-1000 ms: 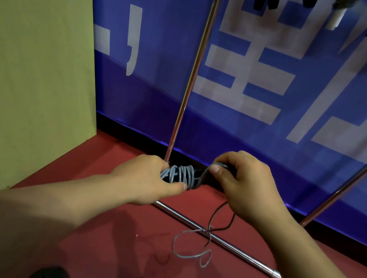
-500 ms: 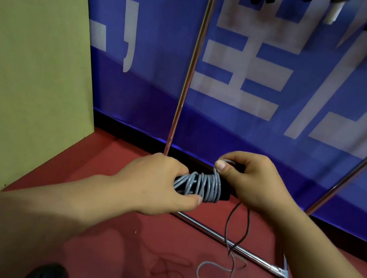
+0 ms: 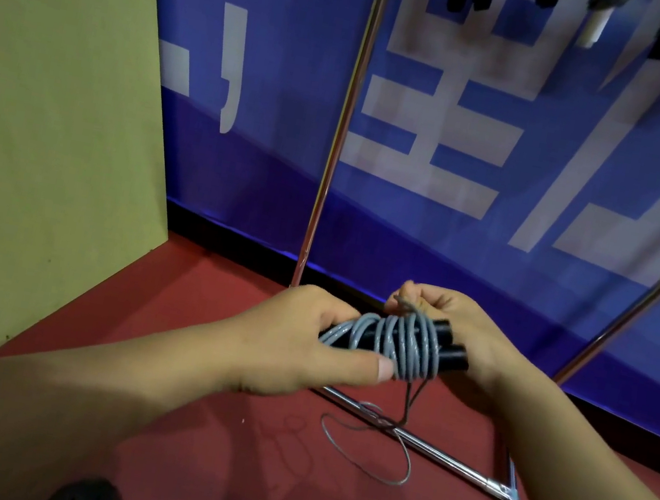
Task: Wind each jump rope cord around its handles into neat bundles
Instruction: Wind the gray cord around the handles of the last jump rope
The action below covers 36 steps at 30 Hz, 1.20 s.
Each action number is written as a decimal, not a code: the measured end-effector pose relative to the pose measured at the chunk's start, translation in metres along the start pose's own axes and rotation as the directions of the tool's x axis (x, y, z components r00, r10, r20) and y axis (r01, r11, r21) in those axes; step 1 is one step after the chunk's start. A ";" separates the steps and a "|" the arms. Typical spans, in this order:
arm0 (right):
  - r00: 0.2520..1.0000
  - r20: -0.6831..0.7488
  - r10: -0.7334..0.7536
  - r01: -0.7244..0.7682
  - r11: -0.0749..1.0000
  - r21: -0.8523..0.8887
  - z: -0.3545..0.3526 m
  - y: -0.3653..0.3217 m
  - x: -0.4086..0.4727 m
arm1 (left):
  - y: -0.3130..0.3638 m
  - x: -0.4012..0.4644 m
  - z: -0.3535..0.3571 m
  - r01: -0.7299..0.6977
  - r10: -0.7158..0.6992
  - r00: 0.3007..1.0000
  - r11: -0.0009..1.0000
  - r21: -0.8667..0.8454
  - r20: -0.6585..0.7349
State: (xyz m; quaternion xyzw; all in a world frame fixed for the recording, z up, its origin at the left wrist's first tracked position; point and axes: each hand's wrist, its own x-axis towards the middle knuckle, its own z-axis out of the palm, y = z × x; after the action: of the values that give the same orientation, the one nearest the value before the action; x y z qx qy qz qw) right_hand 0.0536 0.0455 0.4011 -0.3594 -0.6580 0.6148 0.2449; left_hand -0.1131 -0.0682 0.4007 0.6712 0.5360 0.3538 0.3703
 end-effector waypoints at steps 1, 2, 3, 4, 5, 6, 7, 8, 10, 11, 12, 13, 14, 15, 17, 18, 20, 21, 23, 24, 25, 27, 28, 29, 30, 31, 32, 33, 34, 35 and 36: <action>1.000 -0.018 -0.016 0.018 0.996 0.086 0.007 -0.002 0.001 | 0.002 -0.001 0.000 0.004 -0.004 1.000 0.989 -0.145 -0.001; 0.997 -0.062 -0.045 0.053 0.990 0.134 0.013 -0.002 0.003 | 0.006 0.004 0.001 0.024 -0.030 0.999 0.958 -0.284 -0.019; 0.990 -0.123 -0.073 0.090 0.986 0.138 0.019 -0.002 0.005 | 0.008 0.009 0.001 0.064 -0.092 0.994 0.915 -0.397 -0.052; 0.978 -0.181 -0.101 0.121 0.987 0.106 0.024 -0.001 0.008 | 0.011 0.015 0.000 0.130 -0.195 0.977 0.863 -0.489 -0.086; 0.967 -0.225 -0.122 0.139 0.988 0.062 0.029 0.000 0.009 | 0.014 0.020 -0.003 0.193 -0.297 0.949 0.809 -0.555 -0.103; 0.957 -0.255 -0.138 0.149 0.988 0.026 0.034 0.001 0.010 | 0.016 0.021 -0.005 0.223 -0.344 0.935 0.765 -0.604 -0.089; 0.953 -0.273 -0.132 0.141 0.990 0.011 0.039 0.002 0.010 | 0.016 0.021 -0.006 0.217 -0.330 0.942 0.731 -0.647 -0.056; 0.953 -0.280 -0.111 0.119 0.993 0.012 0.043 0.002 0.010 | 0.016 0.019 -0.005 0.201 -0.299 0.954 0.710 -0.675 -0.031; 0.963 -0.266 -0.050 0.061 0.998 0.033 0.052 0.001 0.009 | 0.011 0.012 -0.005 0.202 -0.296 0.955 0.703 -0.682 -0.021; 0.967 -0.254 -0.023 0.032 0.999 0.031 0.054 0.000 0.008 | 0.006 0.009 -0.004 0.204 -0.304 0.952 0.709 -0.675 -0.032; 0.971 -0.240 -0.003 0.009 1.000 0.025 0.056 0.000 0.008 | 0.002 0.013 -0.005 0.196 -0.307 0.951 0.718 -0.668 -0.051; 0.974 -0.224 0.014 -0.010 1.000 0.022 0.057 -0.001 0.007 | -0.002 0.013 -0.006 0.186 -0.307 0.949 0.721 -0.667 -0.067; 0.979 -0.203 0.026 -0.022 1.000 0.020 0.057 -0.002 0.006 | -0.002 0.015 -0.008 0.184 -0.310 0.948 0.719 -0.670 -0.074; 0.984 -0.176 0.031 -0.029 1.000 0.011 0.057 -0.002 0.005 | -0.003 0.016 -0.010 0.182 -0.315 0.946 0.716 -0.674 -0.079; 0.992 -0.123 0.030 -0.035 0.998 -0.045 0.056 0.001 0.004 | -0.007 0.016 -0.012 0.170 -0.325 0.940 0.717 -0.676 -0.107; 0.995 -0.100 0.029 -0.037 0.996 -0.080 0.056 0.004 0.004 | -0.009 0.017 -0.014 0.159 -0.328 0.936 0.722 -0.673 -0.130; 0.998 -0.065 0.016 -0.027 0.985 -0.172 0.056 0.009 0.004 | -0.013 0.019 -0.018 0.153 -0.343 0.923 0.740 -0.655 -0.173; 0.998 -0.059 0.000 -0.014 0.972 -0.233 0.056 0.010 0.004 | -0.016 0.019 -0.020 0.161 -0.355 0.915 0.756 -0.634 -0.191; 0.996 -0.084 -0.029 -0.002 0.940 -0.341 0.055 0.012 0.002 | -0.022 0.021 -0.024 0.191 -0.380 0.899 0.788 -0.585 -0.219; 0.994 -0.101 -0.039 -0.002 0.927 -0.376 0.054 0.011 0.001 | -0.025 0.022 -0.024 0.205 -0.391 0.891 0.800 -0.563 -0.232; 0.992 -0.114 -0.044 -0.005 0.918 -0.397 0.054 0.010 0.001 | -0.027 0.023 -0.025 0.218 -0.402 0.881 0.813 -0.540 -0.250; 0.992 -0.121 -0.036 -0.018 0.910 -0.415 0.053 0.007 0.000 | -0.030 0.024 -0.026 0.247 -0.421 0.857 0.842 -0.479 -0.297; 0.992 -0.123 -0.023 -0.031 0.906 -0.422 0.054 0.005 -0.001 | -0.033 0.024 -0.026 0.264 -0.425 0.847 0.858 -0.440 -0.320; 0.992 -0.127 -0.009 -0.047 0.900 -0.434 0.054 0.004 -0.001 | -0.035 0.025 -0.027 0.283 -0.427 0.839 0.872 -0.398 -0.338; 0.991 -0.135 0.000 -0.062 0.886 -0.459 0.053 0.003 -0.001 | -0.038 0.025 -0.029 0.303 -0.426 0.835 0.884 -0.355 -0.349; 0.989 -0.146 0.000 -0.073 0.867 -0.493 0.052 0.001 -0.001 | -0.040 0.025 -0.030 0.322 -0.424 0.833 0.894 -0.312 -0.356; 0.988 -0.157 -0.006 -0.079 0.842 -0.533 0.050 0.000 -0.001 | -0.042 0.024 -0.031 0.338 -0.422 0.831 0.900 -0.274 -0.361; 0.985 -0.169 -0.014 -0.086 0.818 -0.568 0.047 -0.002 -0.002 | -0.044 0.024 -0.033 0.353 -0.422 0.829 0.904 -0.243 -0.367; 0.984 -0.180 -0.021 -0.092 0.796 -0.598 0.045 -0.003 -0.002 | -0.046 0.024 -0.035 0.366 -0.425 0.823 0.904 -0.220 -0.377; 0.982 -0.185 -0.029 -0.095 0.776 -0.623 0.043 -0.004 -0.003 | -0.048 0.023 -0.037 0.380 -0.429 0.815 0.903 -0.198 -0.389; 0.982 -0.186 -0.038 -0.094 0.754 -0.650 0.041 -0.005 -0.004 | -0.051 0.022 -0.040 0.395 -0.429 0.807 0.903 -0.170 -0.405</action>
State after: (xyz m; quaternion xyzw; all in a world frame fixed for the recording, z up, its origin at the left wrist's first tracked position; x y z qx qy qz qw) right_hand 0.0237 0.0167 0.4013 -0.4883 -0.8000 0.3123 0.1548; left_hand -0.1670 -0.0343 0.3766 0.4282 0.7232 0.4257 0.3353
